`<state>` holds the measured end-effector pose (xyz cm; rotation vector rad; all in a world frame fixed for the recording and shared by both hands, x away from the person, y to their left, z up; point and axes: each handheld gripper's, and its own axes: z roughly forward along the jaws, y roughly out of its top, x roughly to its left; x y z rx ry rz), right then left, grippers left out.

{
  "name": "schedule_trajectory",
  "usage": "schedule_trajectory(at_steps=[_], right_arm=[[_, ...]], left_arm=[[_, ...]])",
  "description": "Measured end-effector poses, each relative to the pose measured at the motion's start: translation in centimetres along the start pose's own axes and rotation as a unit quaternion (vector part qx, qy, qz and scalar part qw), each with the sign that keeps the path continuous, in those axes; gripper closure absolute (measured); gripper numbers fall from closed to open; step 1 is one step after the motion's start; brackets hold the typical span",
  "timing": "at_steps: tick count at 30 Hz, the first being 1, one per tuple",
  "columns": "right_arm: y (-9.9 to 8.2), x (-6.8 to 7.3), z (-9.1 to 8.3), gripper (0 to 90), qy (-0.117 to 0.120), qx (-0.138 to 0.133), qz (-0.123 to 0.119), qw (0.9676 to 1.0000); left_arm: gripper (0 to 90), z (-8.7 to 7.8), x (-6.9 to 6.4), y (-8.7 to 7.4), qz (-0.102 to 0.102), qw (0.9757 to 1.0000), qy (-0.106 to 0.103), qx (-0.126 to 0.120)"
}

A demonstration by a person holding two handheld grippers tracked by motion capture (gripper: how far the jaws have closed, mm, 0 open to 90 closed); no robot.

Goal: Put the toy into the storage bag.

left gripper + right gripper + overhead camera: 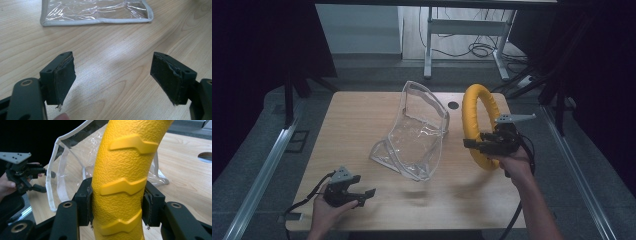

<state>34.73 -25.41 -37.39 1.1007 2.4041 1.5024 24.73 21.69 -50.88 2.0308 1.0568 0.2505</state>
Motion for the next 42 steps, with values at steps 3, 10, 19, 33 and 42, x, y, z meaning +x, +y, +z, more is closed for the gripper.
schedule_trajectory(at_steps=[3, 10, 19, 33, 42], right_arm=[[-0.1, 0.1, 0.3, 51.5, -0.006, -0.001, 0.001, 1.0000], [0.3, 0.3, 0.2, 51.6, -0.014, -0.018, -0.007, 0.9997], [1.6, 1.5, -0.6, 51.5, -0.012, -0.047, -0.020, 0.9986], [4.4, 3.4, -0.9, 51.5, -0.006, -0.060, -0.048, 0.9970], [5.5, 4.0, -1.5, 51.5, -0.010, -0.066, -0.057, 0.9961]], left_arm=[[19.7, 0.0, 0.0, 0.0, 0.001, 1.0000, 0.000, 0.001], [19.7, 0.0, 0.0, 0.0, 0.000, 1.0000, 0.001, 0.002], [19.7, 0.1, 0.0, 0.0, 0.000, 1.0000, 0.001, 0.000], [19.7, 0.0, 0.0, 0.0, 0.001, 1.0000, 0.001, -0.002], [19.7, 0.1, 0.0, 0.0, 0.000, 1.0000, 0.000, 0.001]])
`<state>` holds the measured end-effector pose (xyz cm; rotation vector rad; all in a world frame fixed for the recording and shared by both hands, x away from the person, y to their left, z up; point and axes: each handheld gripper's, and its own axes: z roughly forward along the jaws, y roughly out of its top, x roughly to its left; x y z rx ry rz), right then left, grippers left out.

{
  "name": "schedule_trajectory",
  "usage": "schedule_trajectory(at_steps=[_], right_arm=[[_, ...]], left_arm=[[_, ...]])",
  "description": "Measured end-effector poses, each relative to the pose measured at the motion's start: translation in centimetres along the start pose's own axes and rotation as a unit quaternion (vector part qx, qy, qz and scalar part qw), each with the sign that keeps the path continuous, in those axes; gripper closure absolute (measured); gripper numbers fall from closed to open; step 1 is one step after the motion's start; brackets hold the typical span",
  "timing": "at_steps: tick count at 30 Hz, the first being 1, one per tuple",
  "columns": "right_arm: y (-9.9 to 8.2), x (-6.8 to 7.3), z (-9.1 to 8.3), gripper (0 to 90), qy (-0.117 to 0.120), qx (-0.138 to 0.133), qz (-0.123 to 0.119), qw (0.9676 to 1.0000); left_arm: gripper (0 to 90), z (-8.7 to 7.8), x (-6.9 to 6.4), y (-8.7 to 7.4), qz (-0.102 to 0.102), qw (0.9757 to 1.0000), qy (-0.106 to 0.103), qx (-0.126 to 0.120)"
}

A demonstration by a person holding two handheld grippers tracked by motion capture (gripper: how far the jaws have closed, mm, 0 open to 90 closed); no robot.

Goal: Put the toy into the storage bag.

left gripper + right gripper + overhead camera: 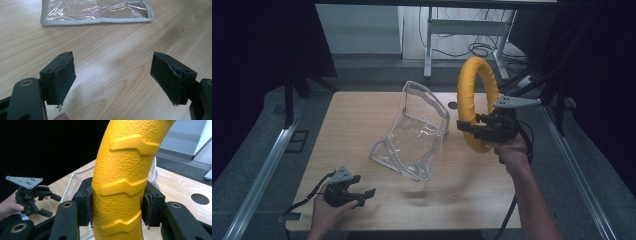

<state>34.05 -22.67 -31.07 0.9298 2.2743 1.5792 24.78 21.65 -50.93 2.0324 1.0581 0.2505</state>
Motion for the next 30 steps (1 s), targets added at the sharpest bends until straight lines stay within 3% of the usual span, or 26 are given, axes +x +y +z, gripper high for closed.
schedule_trajectory(at_steps=[11, 20, 30], right_arm=[[3.0, 1.6, 0.3, 51.4, -0.001, -0.012, -0.024, 0.9996], [6.7, 4.7, 1.4, 51.4, 0.024, -0.036, -0.057, 0.9974], [8.3, 7.0, 3.8, 51.4, 0.059, -0.050, -0.073, 0.9943]], left_arm=[[19.7, 0.0, 0.0, 0.0, 0.001, 1.0000, 0.000, 0.001], [19.7, -0.3, 0.1, 0.0, 0.001, 1.0000, 0.001, 0.001], [19.7, -0.3, 0.1, 0.0, 0.000, 1.0000, 0.001, 0.000]])
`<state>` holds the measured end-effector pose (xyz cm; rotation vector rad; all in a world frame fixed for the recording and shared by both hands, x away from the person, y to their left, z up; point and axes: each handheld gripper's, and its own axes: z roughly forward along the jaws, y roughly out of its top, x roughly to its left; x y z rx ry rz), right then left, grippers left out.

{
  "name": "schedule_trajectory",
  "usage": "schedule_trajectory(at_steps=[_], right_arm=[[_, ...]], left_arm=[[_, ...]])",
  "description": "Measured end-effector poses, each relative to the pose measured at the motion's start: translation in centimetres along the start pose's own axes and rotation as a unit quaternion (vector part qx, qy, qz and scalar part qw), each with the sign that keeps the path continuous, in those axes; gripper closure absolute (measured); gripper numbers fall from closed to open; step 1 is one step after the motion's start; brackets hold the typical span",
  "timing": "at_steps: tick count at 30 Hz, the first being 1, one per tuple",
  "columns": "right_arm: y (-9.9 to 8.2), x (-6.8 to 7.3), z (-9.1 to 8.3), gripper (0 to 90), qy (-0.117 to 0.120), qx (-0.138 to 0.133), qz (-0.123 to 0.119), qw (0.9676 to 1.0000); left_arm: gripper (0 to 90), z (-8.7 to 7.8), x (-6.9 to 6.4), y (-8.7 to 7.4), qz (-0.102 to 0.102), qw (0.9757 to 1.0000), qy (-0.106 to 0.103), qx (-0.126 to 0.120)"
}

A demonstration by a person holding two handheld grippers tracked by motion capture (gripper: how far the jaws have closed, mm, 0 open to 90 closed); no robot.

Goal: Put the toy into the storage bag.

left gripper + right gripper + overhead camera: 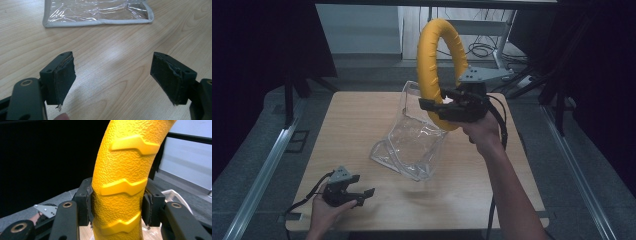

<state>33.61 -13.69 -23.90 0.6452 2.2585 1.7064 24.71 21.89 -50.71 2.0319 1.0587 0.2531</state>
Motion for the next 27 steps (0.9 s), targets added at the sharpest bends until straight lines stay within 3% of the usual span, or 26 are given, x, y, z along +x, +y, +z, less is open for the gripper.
schedule_trajectory(at_steps=[13, 27], right_arm=[[0.2, 1.5, 2.5, 51.3, 0.034, -0.009, -0.001, 0.9994], [-0.8, 2.6, 4.9, 51.3, 0.064, -0.001, -0.003, 0.9980]], left_arm=[[19.7, 0.1, 0.0, 0.0, 0.000, 1.0000, 0.000, 0.000], [19.7, 0.2, 0.0, 0.0, 0.002, 1.0000, -0.001, 0.001]])
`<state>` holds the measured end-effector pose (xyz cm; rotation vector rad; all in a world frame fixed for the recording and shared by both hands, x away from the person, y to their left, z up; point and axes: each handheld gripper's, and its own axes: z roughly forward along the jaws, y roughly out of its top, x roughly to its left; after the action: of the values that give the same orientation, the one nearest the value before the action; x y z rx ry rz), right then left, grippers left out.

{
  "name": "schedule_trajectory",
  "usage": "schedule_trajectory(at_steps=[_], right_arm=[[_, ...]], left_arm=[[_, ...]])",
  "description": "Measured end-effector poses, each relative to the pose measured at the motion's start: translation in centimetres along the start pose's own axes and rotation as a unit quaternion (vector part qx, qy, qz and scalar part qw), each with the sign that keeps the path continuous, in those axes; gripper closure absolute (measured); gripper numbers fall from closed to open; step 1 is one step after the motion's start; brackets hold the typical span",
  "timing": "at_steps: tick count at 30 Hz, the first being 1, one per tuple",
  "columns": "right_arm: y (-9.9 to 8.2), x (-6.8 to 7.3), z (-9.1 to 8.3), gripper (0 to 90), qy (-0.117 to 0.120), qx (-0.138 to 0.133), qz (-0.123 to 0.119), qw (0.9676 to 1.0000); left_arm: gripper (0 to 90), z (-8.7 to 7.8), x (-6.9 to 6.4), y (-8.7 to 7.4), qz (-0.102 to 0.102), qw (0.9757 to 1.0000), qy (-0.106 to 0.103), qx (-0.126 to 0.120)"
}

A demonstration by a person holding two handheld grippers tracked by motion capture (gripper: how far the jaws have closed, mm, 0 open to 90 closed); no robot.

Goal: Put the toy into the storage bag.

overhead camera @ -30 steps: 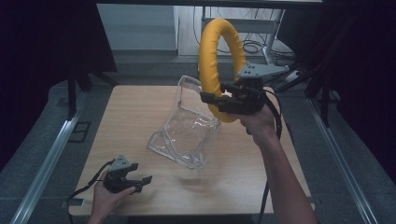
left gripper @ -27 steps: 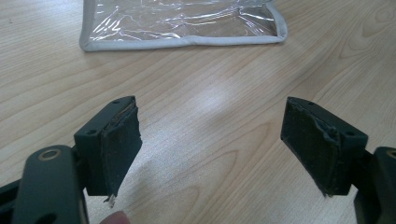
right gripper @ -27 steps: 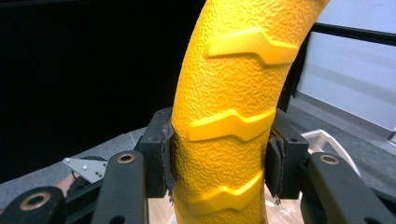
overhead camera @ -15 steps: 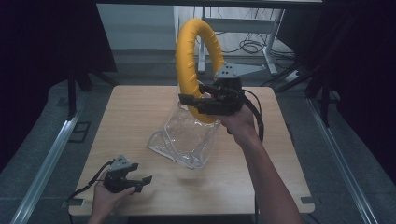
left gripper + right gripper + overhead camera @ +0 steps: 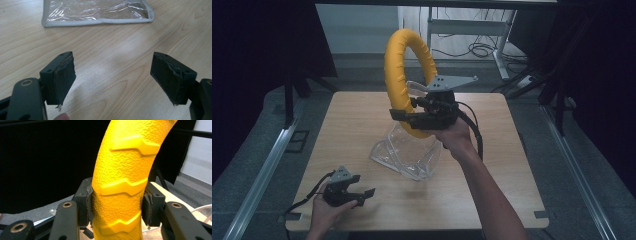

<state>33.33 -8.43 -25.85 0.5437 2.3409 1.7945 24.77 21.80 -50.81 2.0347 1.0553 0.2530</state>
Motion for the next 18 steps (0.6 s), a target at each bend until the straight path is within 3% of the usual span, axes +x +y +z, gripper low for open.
schedule_trajectory(at_steps=[18], right_arm=[[-1.3, 0.6, 1.2, 51.2, 0.031, 0.002, 0.003, 0.9995]], left_arm=[[19.7, 0.1, 0.0, 0.0, 0.000, 1.0000, -0.001, 0.003]])
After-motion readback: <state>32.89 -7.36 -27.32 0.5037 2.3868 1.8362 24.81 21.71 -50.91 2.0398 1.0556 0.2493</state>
